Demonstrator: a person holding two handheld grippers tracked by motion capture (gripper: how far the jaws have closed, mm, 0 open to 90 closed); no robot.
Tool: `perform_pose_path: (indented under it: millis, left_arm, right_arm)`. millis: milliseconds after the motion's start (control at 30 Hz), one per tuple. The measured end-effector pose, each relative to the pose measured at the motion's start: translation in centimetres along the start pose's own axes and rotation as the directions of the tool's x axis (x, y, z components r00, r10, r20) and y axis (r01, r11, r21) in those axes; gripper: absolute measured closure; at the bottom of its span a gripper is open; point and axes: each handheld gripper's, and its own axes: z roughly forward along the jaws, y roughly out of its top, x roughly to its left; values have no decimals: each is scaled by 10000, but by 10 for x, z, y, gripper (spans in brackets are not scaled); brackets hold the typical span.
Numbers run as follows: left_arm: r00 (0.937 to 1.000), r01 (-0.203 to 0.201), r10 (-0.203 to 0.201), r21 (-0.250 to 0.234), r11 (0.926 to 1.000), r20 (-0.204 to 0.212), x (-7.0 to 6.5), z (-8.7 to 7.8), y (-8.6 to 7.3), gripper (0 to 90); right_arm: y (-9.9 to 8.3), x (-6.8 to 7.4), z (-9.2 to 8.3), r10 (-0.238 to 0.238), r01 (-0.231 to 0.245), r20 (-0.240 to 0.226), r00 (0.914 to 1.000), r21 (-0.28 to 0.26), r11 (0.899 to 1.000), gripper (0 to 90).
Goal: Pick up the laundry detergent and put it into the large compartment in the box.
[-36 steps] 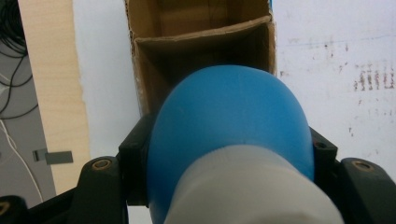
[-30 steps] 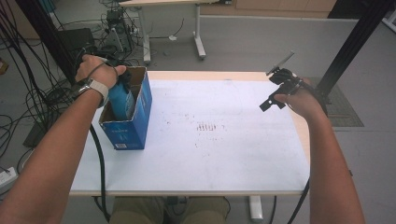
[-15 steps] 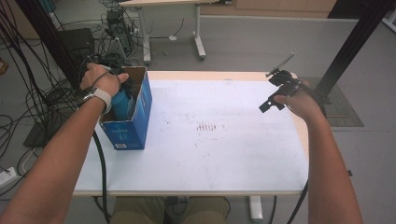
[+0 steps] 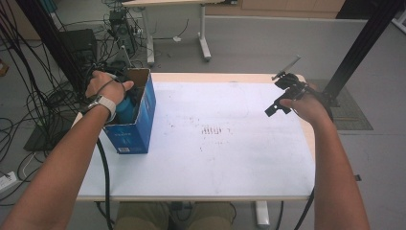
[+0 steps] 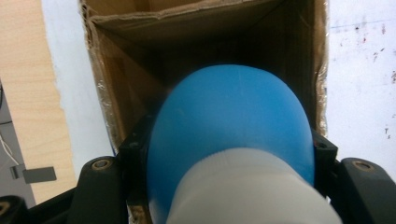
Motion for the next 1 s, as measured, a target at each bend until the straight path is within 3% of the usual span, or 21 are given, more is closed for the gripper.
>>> perform_pose_path:
  millis: [600, 1000]
  left_arm:
    - [9999, -144, 146, 263, 9995, -46, -1, 23, 2, 377]
    - [9998, -189, 190, 319, 9993, -32, -2, 27, 3, 377]
  right_arm:
    - [-3, -3, 2, 105, -105, -45, 9999, 12, 9999, 95]
    - [-3, -2, 2, 99, -98, -34, 9999, 19, 9999, 95]
